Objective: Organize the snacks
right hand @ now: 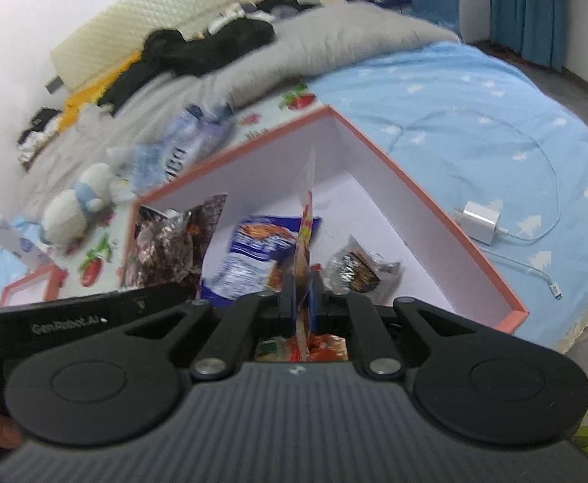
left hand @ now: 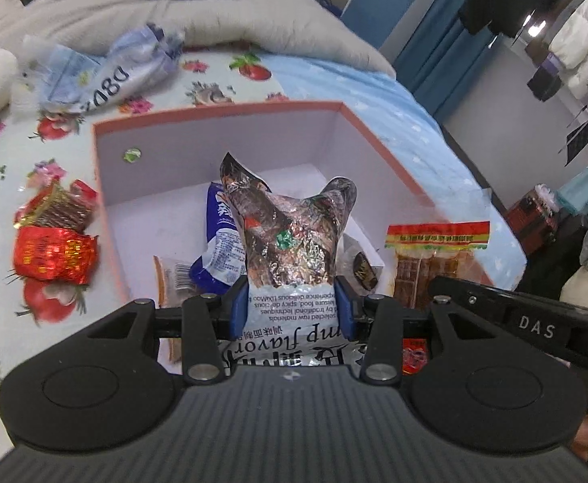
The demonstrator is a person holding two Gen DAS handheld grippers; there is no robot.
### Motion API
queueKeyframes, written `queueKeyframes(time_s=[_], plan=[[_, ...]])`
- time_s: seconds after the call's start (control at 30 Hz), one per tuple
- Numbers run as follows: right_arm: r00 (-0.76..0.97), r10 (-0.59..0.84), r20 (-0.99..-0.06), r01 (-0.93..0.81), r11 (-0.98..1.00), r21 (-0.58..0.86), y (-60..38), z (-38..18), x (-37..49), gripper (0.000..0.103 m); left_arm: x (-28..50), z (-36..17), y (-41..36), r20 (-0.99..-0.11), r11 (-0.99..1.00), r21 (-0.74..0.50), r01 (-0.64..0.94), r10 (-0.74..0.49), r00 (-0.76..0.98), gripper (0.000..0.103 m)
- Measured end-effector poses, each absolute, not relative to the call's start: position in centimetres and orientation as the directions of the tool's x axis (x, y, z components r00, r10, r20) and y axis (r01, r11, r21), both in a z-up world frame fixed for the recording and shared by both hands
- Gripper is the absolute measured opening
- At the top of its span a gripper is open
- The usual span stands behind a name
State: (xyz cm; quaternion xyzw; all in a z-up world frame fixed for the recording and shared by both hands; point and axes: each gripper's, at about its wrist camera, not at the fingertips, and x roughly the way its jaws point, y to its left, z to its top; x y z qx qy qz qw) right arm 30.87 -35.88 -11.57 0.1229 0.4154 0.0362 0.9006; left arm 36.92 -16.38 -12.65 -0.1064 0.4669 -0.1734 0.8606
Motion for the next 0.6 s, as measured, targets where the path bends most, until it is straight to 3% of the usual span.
queueKeyframes(time_s=[0.17,0.23,0.27,0.3,0.33,0.4,0.6], plan=[[0.637,0.151,-0.756,0.051,0.97,0.237,-36.9,-12.6,31.9,0.011,38.1,-14.2,-17.2,-0.777,0.913,-0.359,0.195,-0.408,0.48,0.05],[0.627,0.16,-0.762,0.07,0.963,0.26,-37.3,-13.0,32.1,0.011,38.3,-14.3,-17.2,-0.784,0.912,-0.363,0.19,-0.409,0.467,0.064],[0.622,0.158,-0.767,0.08,0.962,0.263,-37.4,-13.1,32.2,0.012,38.3,-14.2,-17.2,-0.785,0.914,-0.362,0.183,-0.405,0.469,0.079],[0.617,0.15,-0.773,0.091,0.962,0.259,-37.5,-13.1,32.1,0.012,38.0,-13.9,-17.1,-0.781,0.916,-0.358,0.181,-0.4,0.481,0.083],[0.615,0.144,-0.775,0.096,0.962,0.255,-37.4,-13.1,32.1,0.019,37.6,-13.5,-17.1,-0.777,0.918,-0.35,0.185,-0.395,0.49,0.083],[0.624,0.141,-0.768,0.097,0.962,0.255,-37.5,-12.7,31.5,0.044,36.8,-12.5,-17.0,-0.77,0.922,-0.335,0.195,-0.387,0.507,0.083],[0.679,0.142,-0.721,0.071,0.964,0.257,-37.1,-10.2,28.1,0.047,32.8,-9.0,-15.9,-0.734,0.922,-0.329,0.203,-0.385,0.56,0.083]])
